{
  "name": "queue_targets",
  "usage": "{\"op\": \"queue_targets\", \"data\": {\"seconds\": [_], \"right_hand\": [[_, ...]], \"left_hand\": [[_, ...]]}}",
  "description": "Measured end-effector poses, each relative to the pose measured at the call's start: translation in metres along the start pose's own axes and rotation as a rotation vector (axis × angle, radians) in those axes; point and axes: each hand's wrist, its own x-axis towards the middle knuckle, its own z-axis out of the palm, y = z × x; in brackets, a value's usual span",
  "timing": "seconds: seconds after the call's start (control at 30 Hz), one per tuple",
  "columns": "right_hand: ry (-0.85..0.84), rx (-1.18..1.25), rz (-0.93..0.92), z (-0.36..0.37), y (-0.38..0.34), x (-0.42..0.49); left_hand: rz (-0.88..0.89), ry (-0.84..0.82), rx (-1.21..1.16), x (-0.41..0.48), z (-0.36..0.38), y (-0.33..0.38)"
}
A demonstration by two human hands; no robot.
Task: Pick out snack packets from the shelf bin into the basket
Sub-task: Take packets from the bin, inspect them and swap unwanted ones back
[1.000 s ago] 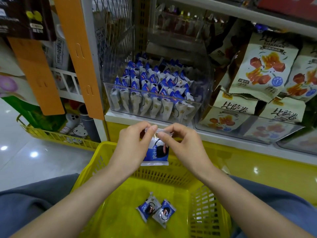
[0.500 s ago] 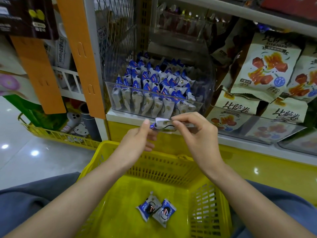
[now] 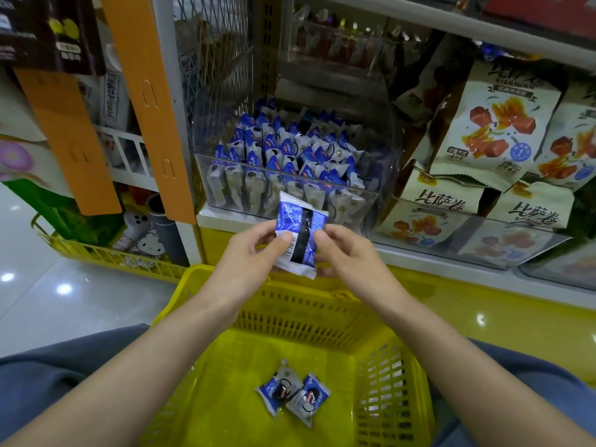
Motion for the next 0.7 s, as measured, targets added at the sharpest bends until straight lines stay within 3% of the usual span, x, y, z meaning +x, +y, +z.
{"op": "queue_targets", "data": {"seconds": [0.07, 0.17, 0.27, 0.43, 0.7], "right_hand": [[-0.055, 0.12, 0.061, 0.002, 0.001, -0.001], [0.001, 0.199, 0.088, 0.005, 0.004, 0.0], [0.04, 0.25, 0.121, 0.007, 0.005, 0.001], [0.043, 0.255, 0.114, 0.009, 0.008, -0.002], [0.073, 0.205, -0.007, 0.016, 0.006, -0.004]], "left_hand": [[0.053, 0.033, 0.052, 0.0, 0.002, -0.002], [0.254, 0.143, 0.357, 0.002, 0.0, -0.011], [0.377, 0.108, 0.558, -0.002, 0.0, -0.015], [0.435, 0.043, 0.589, 0.001, -0.004, -0.014], [0.447, 0.02, 0.839, -0.006, -0.004, -0.009]]}}
